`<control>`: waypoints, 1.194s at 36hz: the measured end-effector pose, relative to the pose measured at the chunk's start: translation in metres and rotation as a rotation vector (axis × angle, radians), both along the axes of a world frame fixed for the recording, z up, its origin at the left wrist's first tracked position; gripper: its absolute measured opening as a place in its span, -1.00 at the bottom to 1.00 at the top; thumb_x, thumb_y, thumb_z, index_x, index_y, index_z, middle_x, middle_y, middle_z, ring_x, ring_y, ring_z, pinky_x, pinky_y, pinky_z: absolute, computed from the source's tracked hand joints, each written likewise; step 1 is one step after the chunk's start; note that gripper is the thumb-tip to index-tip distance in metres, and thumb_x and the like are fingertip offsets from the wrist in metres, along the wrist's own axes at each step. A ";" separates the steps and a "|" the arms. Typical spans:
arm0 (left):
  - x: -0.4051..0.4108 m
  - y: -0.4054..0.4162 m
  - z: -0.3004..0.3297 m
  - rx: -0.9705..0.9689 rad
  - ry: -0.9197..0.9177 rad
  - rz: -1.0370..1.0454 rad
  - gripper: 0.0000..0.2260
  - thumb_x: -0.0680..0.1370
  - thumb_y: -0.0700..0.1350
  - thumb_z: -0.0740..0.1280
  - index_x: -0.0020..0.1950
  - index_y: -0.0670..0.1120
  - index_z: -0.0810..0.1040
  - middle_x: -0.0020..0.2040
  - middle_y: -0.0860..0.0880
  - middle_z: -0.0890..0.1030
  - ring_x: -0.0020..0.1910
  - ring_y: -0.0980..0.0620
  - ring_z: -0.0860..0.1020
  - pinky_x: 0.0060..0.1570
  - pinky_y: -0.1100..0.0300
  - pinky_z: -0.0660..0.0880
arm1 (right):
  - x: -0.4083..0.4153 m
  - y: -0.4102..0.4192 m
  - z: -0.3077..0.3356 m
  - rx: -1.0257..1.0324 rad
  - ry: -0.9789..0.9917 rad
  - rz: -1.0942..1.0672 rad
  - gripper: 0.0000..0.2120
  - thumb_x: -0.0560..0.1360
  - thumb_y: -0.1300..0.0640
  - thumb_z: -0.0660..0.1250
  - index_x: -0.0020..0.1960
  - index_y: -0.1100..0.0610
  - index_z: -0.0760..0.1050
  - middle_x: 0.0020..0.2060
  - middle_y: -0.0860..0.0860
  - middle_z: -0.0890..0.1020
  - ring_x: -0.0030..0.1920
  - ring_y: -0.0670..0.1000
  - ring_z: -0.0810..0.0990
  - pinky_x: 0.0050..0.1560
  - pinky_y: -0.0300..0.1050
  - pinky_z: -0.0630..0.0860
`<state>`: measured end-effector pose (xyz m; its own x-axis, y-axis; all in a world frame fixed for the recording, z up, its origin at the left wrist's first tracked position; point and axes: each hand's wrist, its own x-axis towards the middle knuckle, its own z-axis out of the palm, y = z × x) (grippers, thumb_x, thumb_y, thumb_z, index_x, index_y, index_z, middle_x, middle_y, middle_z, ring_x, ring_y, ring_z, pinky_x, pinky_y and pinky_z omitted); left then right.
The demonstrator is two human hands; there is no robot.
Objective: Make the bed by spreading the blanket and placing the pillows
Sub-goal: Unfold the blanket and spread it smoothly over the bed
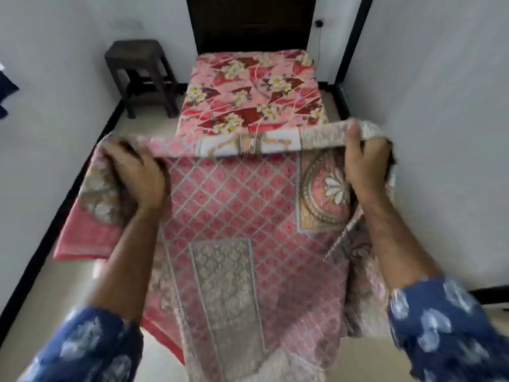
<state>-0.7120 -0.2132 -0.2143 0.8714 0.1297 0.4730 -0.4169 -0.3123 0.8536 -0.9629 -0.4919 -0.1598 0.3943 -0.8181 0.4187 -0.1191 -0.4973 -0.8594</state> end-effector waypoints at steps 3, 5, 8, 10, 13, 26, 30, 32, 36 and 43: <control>0.040 -0.034 -0.039 0.281 0.357 -0.388 -0.52 0.60 0.15 0.23 0.45 -0.02 0.30 0.36 -0.07 0.50 0.32 0.00 0.49 0.38 0.06 0.40 | 0.069 -0.066 -0.054 -0.037 0.348 0.150 -0.60 0.65 -0.10 0.19 0.18 0.21 0.59 0.09 0.14 0.65 0.15 0.13 0.59 0.07 -0.21 0.38; 0.050 -0.043 -0.067 0.610 0.400 -0.461 -0.50 0.55 0.20 0.16 0.38 -0.07 0.39 0.27 -0.16 0.54 0.21 -0.16 0.54 0.26 -0.09 0.49 | 0.095 -0.085 -0.098 -0.027 0.713 0.221 -0.51 0.62 -0.14 0.22 0.32 0.22 0.50 0.24 0.23 0.59 0.27 0.23 0.54 0.22 -0.06 0.41; 0.031 -0.033 -0.130 0.987 0.281 -0.527 -0.55 0.53 0.06 0.20 0.27 -0.21 0.49 0.23 -0.34 0.51 0.20 -0.38 0.49 0.18 -0.25 0.44 | 0.100 -0.071 -0.176 0.003 0.930 0.318 -0.42 0.53 0.06 0.27 0.47 0.32 0.32 0.15 0.33 0.59 0.10 0.34 0.61 -0.01 0.09 0.53; 0.008 -0.012 -0.174 1.091 0.317 -0.592 -0.64 0.57 0.08 0.23 0.24 -0.10 0.55 0.37 -0.22 0.47 0.38 -0.28 0.43 0.27 -0.25 0.37 | 0.090 -0.040 -0.229 0.073 1.062 0.456 -0.50 0.50 0.21 0.31 0.40 0.34 0.38 0.14 0.35 0.58 0.06 0.34 0.61 -0.03 0.12 0.57; -0.028 0.032 -0.228 1.142 0.531 -0.674 -0.73 0.56 0.02 0.33 0.23 -0.03 0.58 0.47 -0.12 0.41 0.48 -0.13 0.35 0.34 -0.27 0.31 | 0.069 0.018 -0.287 0.231 1.208 0.660 -0.67 0.51 0.31 0.32 0.27 0.30 0.52 0.20 0.26 0.61 0.21 0.26 0.59 0.12 0.01 0.55; -0.031 0.158 -0.308 1.083 0.878 -0.564 -0.61 0.53 -0.17 0.44 0.31 -0.27 0.48 0.26 -0.30 0.51 0.28 -0.28 0.49 0.23 -0.05 0.42 | 0.061 0.139 -0.374 0.387 1.269 0.868 -0.68 0.60 0.19 0.33 0.34 0.21 0.50 0.30 0.19 0.47 0.30 0.16 0.51 0.12 -0.21 0.33; -0.022 0.176 -0.319 1.032 0.898 -0.577 -0.59 0.56 -0.14 0.42 0.36 -0.24 0.45 0.31 -0.27 0.47 0.30 -0.25 0.48 0.21 -0.04 0.43 | 0.086 0.166 -0.376 0.393 1.245 0.881 -0.68 0.64 0.18 0.28 0.37 0.22 0.46 0.31 0.17 0.45 0.21 0.10 0.53 0.01 -0.26 0.29; -0.017 0.184 -0.320 0.997 0.885 -0.615 -0.61 0.57 -0.14 0.39 0.36 -0.22 0.45 0.34 -0.25 0.46 0.31 -0.24 0.47 0.22 -0.04 0.44 | 0.100 0.183 -0.369 0.407 1.235 0.872 -0.71 0.65 0.16 0.28 0.35 0.20 0.48 0.32 0.14 0.46 0.30 0.09 0.51 0.13 -0.22 0.35; 0.009 0.197 -0.308 0.942 0.823 -0.690 -0.63 0.59 -0.14 0.33 0.39 -0.15 0.45 0.38 -0.17 0.45 0.32 -0.18 0.48 0.24 -0.02 0.44 | 0.134 0.219 -0.341 0.418 1.193 0.831 -0.74 0.63 0.18 0.30 0.31 0.17 0.50 0.26 0.14 0.54 0.19 0.07 0.58 0.13 -0.08 0.51; 0.109 0.212 -0.284 0.854 0.721 -0.853 -0.67 0.59 -0.21 0.33 0.36 -0.18 0.48 0.35 -0.20 0.45 0.32 -0.18 0.47 0.30 0.05 0.38 | 0.197 0.295 -0.317 0.462 1.058 0.673 -0.75 0.62 0.27 0.31 0.29 0.26 0.52 0.20 0.10 0.57 0.16 -0.01 0.54 -0.03 -0.31 0.43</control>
<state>-0.6032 -0.0012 -0.4980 0.6165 -0.6513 -0.4424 -0.2961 -0.7124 0.6363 -0.7658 -0.1972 -0.4768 0.7351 -0.3201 -0.5976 -0.6761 -0.4121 -0.6109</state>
